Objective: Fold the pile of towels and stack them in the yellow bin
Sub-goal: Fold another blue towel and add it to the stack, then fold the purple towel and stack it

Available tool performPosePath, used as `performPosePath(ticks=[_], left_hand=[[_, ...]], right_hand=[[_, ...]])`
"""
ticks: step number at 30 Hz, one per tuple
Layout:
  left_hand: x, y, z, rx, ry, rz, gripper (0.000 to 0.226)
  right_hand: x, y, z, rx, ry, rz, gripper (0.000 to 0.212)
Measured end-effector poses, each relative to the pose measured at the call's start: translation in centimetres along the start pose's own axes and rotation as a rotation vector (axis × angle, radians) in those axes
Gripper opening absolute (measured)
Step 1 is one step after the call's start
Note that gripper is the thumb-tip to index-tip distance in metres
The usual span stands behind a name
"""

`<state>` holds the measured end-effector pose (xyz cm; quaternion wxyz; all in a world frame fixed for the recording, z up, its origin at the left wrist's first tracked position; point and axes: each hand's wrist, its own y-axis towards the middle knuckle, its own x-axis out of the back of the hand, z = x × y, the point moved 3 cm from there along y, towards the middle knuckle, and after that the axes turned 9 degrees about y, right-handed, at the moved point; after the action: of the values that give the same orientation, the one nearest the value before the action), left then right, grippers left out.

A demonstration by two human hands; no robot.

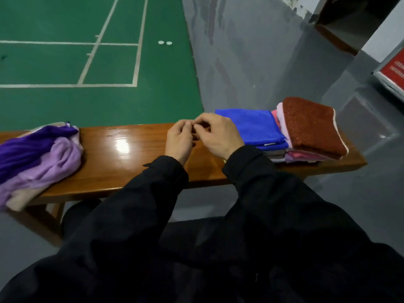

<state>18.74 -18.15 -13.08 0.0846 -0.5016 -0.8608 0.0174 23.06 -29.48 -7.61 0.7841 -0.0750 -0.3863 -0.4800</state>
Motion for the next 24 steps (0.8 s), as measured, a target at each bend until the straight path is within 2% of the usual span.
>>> performPosePath(ticks=[2,6,10,13,16,18,20,22,24], left_hand=[[2.8,-1.0,0.5,0.039,0.006,-0.005,0.028],[10.8,-2.6,2.2,0.034,0.204,-0.079,0.024],[20.3,-3.2,4.6,-0.051,0.729,-0.332,0.019],[27.8,-3.0,5.9,0.042,1.104,-0.568,0.031],[34.2,-1.2,6.2,0.202,1.179,-0.662,0.039],[36.6,0.0,6.6,0.276,1.224,-0.614,0.05],[37.5,0.7,7.0,0.313,1.333,-0.555,0.044],[37.4,0.7,7.1,0.247,1.411,-0.583,0.022],[37.1,0.7,6.0,0.094,1.3,-0.709,0.019]], right_hand=[[-2.7,0.3,1.4,-0.019,0.074,0.048,0.012],[-8.6,0.6,4.5,0.009,0.147,0.198,0.011],[-13.0,-0.2,8.3,0.071,0.23,0.328,0.012],[-14.5,-1.5,9.1,0.059,0.282,0.39,0.012],[-15.1,-2.6,8.0,0.043,0.254,0.447,0.011],[-14.9,-2.7,7.3,0.03,0.217,0.461,0.012],[-14.4,-2.6,6.6,0.002,0.189,0.458,0.013],[-13.9,-2.5,6.1,-0.011,0.177,0.444,0.013],[-13.3,-2.3,5.9,-0.017,0.168,0.433,0.013]])
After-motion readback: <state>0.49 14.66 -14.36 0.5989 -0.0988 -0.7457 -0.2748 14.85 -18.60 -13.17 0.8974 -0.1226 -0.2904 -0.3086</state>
